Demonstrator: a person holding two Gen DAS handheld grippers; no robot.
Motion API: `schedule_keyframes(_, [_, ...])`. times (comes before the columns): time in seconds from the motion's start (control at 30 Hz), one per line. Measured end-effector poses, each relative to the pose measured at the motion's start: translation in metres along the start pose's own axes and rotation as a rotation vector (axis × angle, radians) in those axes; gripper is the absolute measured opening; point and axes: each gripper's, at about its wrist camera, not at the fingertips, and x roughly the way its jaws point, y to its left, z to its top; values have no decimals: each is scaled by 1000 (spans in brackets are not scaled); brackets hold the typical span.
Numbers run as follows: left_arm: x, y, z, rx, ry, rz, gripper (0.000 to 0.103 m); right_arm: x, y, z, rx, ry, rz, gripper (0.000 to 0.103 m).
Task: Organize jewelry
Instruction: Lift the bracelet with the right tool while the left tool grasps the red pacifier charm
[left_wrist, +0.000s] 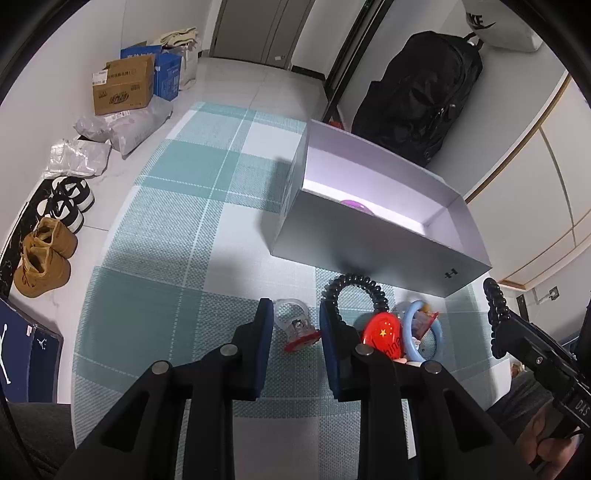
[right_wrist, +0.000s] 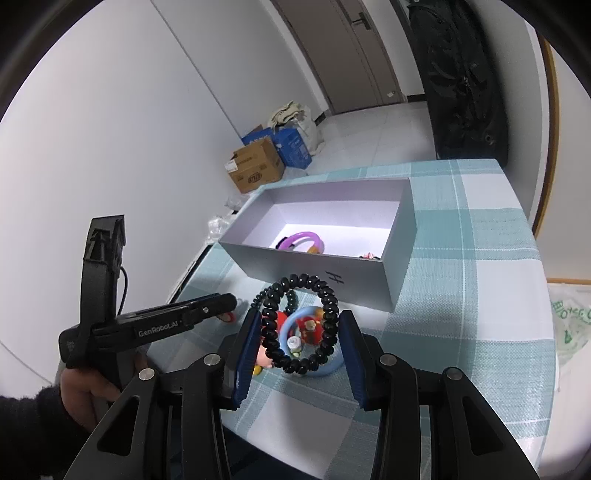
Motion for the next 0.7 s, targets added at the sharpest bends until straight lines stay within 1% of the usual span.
schedule_keyframes(0.13, [-10,0,1,-4,-32,-10,20,-4,4,1,3,-17,16,41])
schedule_keyframes(0.3, [-21,-2,3,-5,-74,-34,20,-7,13,2,-28,-34,29,41])
schedule_keyframes(0.5, [-33,-5,6,1,-124,-78,20,-8,15,2,-37,-34,17,41])
schedule_keyframes(0.7, [-45,-11,11,25,-167,-105,20,-19,19,7,-46,-72,34,41])
